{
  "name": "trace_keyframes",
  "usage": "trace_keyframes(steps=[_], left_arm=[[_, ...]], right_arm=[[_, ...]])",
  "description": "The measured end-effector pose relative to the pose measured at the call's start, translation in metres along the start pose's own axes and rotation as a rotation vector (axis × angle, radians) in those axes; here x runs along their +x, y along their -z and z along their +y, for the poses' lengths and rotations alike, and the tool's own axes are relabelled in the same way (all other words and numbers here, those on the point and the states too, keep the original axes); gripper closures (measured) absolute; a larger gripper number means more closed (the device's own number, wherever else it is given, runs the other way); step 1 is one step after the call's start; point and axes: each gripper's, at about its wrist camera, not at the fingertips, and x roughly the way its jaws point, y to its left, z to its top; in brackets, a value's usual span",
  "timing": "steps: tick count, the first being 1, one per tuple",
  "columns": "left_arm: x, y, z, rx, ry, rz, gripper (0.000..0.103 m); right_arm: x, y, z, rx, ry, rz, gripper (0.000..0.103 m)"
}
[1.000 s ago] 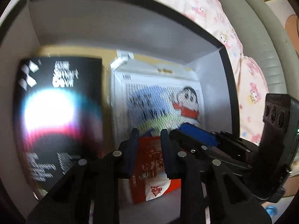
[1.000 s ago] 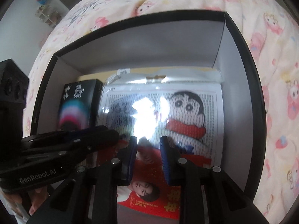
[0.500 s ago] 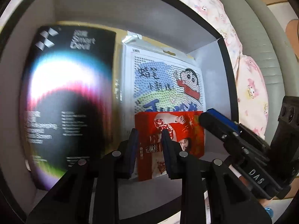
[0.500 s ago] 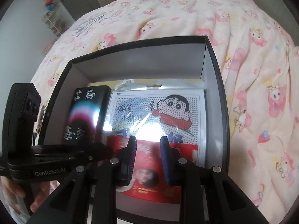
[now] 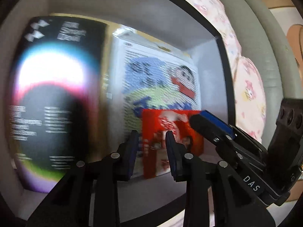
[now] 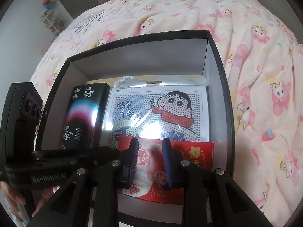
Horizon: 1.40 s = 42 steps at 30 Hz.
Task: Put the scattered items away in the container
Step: 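Open both tools and withdraw them from the grey box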
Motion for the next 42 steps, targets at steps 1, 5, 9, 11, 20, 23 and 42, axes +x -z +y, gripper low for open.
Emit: trace_keyframes(steps=[1,5,9,11,20,23,42], left_arm=[[0.000,0.000,0.001,0.001,0.006,-0.003,0.069],[-0.014,0.000,0.014,-0.034,0.030,-0.056,0.067],[-0.027,0.004,0.026,-0.048,0.002,-0.094,0.067],[-0.027,0.005,0.030,-0.047,0.012,-0.084,0.067],[-0.016,0.029,-0.011,-0.042,0.043,-0.037,0.076],[-0.022,0.033,-0.014,-0.006,0.022,-0.048,0.075],[-0.113,0.088,-0.101,0.276,-0.183,-0.381,0.068]], right_arm=[[-0.001,0.000,-0.001,0.002,0.005,-0.003,0.081],[-0.001,0.000,-0.007,0.021,0.010,0.000,0.080],[0.006,0.004,-0.003,0.009,0.012,0.034,0.080],[0.011,0.006,0.000,0.000,-0.008,0.063,0.079],[0.021,0.010,-0.004,0.009,0.003,0.111,0.077],[0.020,0.009,-0.002,0.006,0.023,0.097,0.077],[-0.080,0.040,0.062,-0.051,0.066,-0.207,0.077]])
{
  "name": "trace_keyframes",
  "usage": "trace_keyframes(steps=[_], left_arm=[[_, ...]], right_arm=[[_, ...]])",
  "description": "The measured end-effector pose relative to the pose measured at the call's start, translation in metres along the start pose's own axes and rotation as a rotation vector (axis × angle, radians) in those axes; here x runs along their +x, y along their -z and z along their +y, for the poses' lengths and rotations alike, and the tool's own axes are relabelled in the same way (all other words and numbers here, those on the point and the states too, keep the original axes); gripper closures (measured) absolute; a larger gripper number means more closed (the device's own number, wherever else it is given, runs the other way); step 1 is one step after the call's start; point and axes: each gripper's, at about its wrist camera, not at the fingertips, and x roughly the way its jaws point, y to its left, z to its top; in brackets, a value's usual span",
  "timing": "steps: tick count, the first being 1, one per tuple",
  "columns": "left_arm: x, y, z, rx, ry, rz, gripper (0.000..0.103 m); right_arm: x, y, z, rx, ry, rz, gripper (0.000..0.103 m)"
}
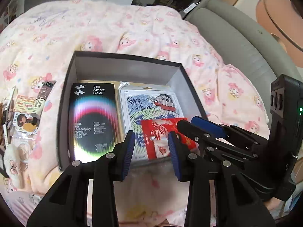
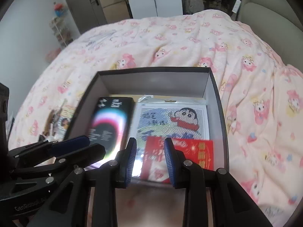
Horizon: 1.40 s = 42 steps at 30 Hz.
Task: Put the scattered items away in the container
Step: 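Open both tools and withdraw them from the grey box, then grasp the babi sticker card with the right tool and lift it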
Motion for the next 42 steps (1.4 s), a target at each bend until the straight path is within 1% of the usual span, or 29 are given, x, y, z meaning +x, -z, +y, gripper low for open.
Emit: trace_keyframes(steps=[3,5,7,9,11,12,15,17,21,25,28,32,34,35,38,42], left_arm=[[-0.025,0.009,0.000,0.015,0.019,-0.024,0.067],[-0.049,0.017,0.003,0.021,0.021,-0.038,0.065],[-0.069,0.023,0.009,0.029,-0.004,-0.054,0.063],[-0.085,0.028,0.017,0.035,-0.050,-0.066,0.062],[-0.097,0.033,0.026,0.012,-0.102,-0.088,0.062],[-0.101,0.035,0.032,0.002,-0.117,-0.097,0.062],[-0.111,0.045,0.054,-0.061,-0.134,-0.114,0.062],[-0.115,0.051,0.071,-0.102,-0.159,-0.123,0.062],[-0.128,0.068,0.112,-0.173,-0.209,-0.131,0.062],[-0.127,0.083,0.150,-0.255,-0.240,-0.122,0.063],[-0.125,0.089,0.182,-0.314,-0.231,-0.102,0.062],[-0.114,0.078,0.222,-0.382,-0.214,-0.071,0.058],[-0.106,0.071,0.243,-0.435,-0.183,-0.059,0.058],[-0.102,0.068,0.253,-0.450,-0.169,-0.054,0.058],[-0.082,0.055,0.285,-0.467,-0.160,-0.015,0.058],[-0.053,0.039,0.320,-0.505,-0.121,0.044,0.059]], right_arm=[[-0.020,0.011,0.009,0.019,0.002,-0.009,0.077],[-0.033,0.018,0.020,0.003,-0.014,-0.025,0.077],[-0.038,0.024,0.032,-0.009,-0.028,-0.035,0.077],[-0.040,0.028,0.043,-0.018,-0.045,-0.035,0.077],[-0.039,0.032,0.059,-0.027,-0.078,-0.025,0.077],[-0.038,0.032,0.067,-0.035,-0.095,-0.019,0.077],[-0.033,0.035,0.098,-0.088,-0.139,-0.018,0.077],[-0.027,0.037,0.123,-0.128,-0.158,-0.006,0.077],[-0.004,0.042,0.162,-0.153,-0.218,0.056,0.077],[0.036,0.049,0.194,-0.139,-0.295,0.178,0.077],[0.061,0.049,0.215,-0.169,-0.307,0.228,0.077],[0.092,0.039,0.233,-0.181,-0.327,0.263,0.077],[0.110,0.027,0.239,-0.160,-0.331,0.276,0.077],[0.120,0.020,0.241,-0.152,-0.326,0.282,0.077],[0.149,0.006,0.249,-0.150,-0.298,0.308,0.077],[0.186,0.001,0.252,-0.108,-0.281,0.362,0.077]])
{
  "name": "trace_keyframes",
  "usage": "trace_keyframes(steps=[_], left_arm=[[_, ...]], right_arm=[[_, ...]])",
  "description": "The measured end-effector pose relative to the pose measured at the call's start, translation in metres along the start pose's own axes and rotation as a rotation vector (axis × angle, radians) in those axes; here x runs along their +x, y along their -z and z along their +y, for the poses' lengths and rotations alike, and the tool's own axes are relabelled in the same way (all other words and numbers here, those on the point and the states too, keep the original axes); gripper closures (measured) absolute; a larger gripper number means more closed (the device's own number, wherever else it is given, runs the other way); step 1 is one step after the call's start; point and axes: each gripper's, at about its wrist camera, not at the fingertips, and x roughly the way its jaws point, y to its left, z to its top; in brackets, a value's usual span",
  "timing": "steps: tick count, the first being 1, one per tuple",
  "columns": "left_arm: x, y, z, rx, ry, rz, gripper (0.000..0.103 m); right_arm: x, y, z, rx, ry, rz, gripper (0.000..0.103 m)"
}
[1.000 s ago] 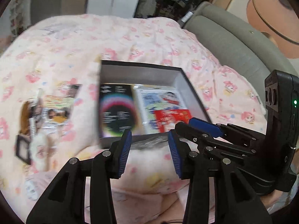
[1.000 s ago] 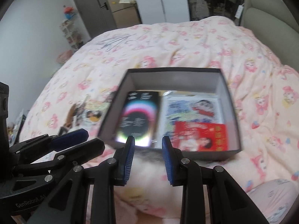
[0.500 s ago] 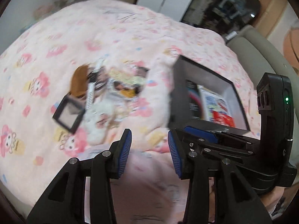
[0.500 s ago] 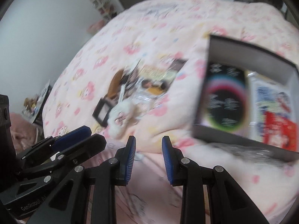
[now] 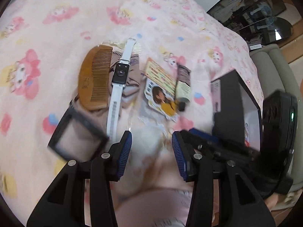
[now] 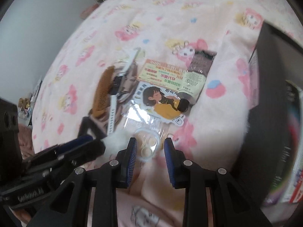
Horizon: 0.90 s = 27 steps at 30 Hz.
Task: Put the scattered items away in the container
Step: 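Grasp the babi sticker card with the right tool and lift it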
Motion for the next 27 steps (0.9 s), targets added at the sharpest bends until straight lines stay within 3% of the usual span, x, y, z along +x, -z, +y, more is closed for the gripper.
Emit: trace_keyframes(steps=[4,12,16,20,23,25,26,27], left_arm=[[0.029,-0.023,0.015,-0.047,0.076,0.085,0.059],[0.061,-0.042,0.023,-0.088,0.090,0.114,0.058],[0.055,-0.040,0.019,-0.079,0.118,0.085,0.058],[0.043,-0.044,0.017,-0.075,0.205,0.045,0.061],[0.050,-0.053,0.012,-0.055,0.176,0.046,0.062],[0.062,-0.058,0.011,-0.059,0.175,0.071,0.072],[0.068,-0.059,0.009,-0.060,0.167,0.091,0.090],[0.073,-0.058,0.004,-0.048,0.146,0.105,0.096]], right_arm=[[0.021,-0.007,-0.013,0.064,0.027,-0.003,0.077],[0.037,-0.013,-0.031,0.133,0.009,-0.013,0.077],[0.038,-0.018,-0.034,0.139,-0.006,-0.024,0.077],[0.039,-0.021,-0.038,0.154,-0.015,-0.029,0.077],[0.041,-0.020,-0.036,0.140,-0.001,-0.031,0.076],[0.041,-0.019,-0.035,0.128,0.004,-0.035,0.076],[0.040,-0.018,-0.034,0.119,0.003,-0.040,0.076],[0.038,-0.017,-0.033,0.109,0.000,-0.044,0.076]])
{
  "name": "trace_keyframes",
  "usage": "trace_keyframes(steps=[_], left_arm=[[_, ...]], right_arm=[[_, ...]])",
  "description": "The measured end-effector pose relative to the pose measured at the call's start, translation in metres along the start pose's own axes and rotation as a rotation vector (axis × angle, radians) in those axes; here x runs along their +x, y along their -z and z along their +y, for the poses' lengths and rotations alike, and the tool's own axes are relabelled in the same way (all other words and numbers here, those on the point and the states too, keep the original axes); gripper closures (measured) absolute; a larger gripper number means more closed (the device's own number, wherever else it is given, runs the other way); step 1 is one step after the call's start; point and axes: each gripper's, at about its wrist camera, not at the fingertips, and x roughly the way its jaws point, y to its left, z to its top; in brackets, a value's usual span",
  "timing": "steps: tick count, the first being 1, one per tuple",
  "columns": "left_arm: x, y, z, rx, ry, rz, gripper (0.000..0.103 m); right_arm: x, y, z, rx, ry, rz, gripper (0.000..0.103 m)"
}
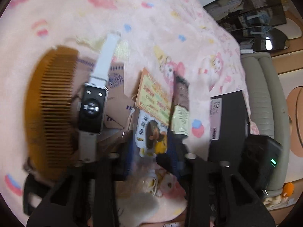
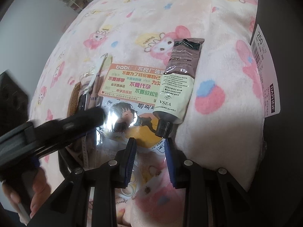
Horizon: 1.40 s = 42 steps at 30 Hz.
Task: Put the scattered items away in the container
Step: 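Grasp the babi sticker card with the right tool and lift it, then carry the babi sticker card with the right tool to the grey box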
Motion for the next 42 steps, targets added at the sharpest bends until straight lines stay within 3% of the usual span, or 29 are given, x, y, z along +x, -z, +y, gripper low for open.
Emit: trace_keyframes(steps=[2,8,16,21,26,30,34,36,38,40,42], left_arm=[[-0.004,0.004,-0.007,0.014,-0.012,-0.014,0.101],[-0.058,0.036,-0.035,0.055,0.007,-0.128,0.103],[-0.113,0.109,-0.084,0.122,0.136,-0.204,0.103],[-0.099,0.162,-0.129,0.178,0.266,-0.152,0.103],[-0.048,0.200,-0.161,0.222,0.337,-0.068,0.103],[-0.001,0.211,-0.161,0.177,0.328,0.001,0.102],[0.013,0.221,-0.161,0.177,0.286,0.055,0.101],[0.013,0.223,-0.162,0.184,0.246,0.062,0.096],[0.012,0.220,-0.162,0.182,0.189,0.067,0.076],[0.006,0.217,-0.166,0.215,0.118,0.041,0.065],[-0.005,0.215,-0.171,0.269,0.075,-0.014,0.065]], right_arm=[[-0.003,0.005,0.004,-0.030,-0.008,0.006,0.076],[-0.033,0.022,0.021,-0.099,-0.071,0.008,0.076],[-0.122,0.073,0.010,-0.136,-0.162,-0.067,0.076],[-0.179,0.114,-0.038,-0.070,-0.173,-0.137,0.075],[-0.214,0.149,-0.101,0.020,-0.095,-0.195,0.069],[-0.214,0.164,-0.148,0.129,-0.072,-0.184,0.069],[-0.213,0.174,-0.162,0.140,-0.068,-0.165,0.069],[-0.209,0.172,-0.159,0.124,-0.077,-0.157,0.069],[-0.199,0.168,-0.158,0.124,-0.066,-0.147,0.069],[-0.189,0.164,-0.159,0.127,-0.007,-0.141,0.069],[-0.187,0.166,-0.163,0.124,0.011,-0.143,0.069]])
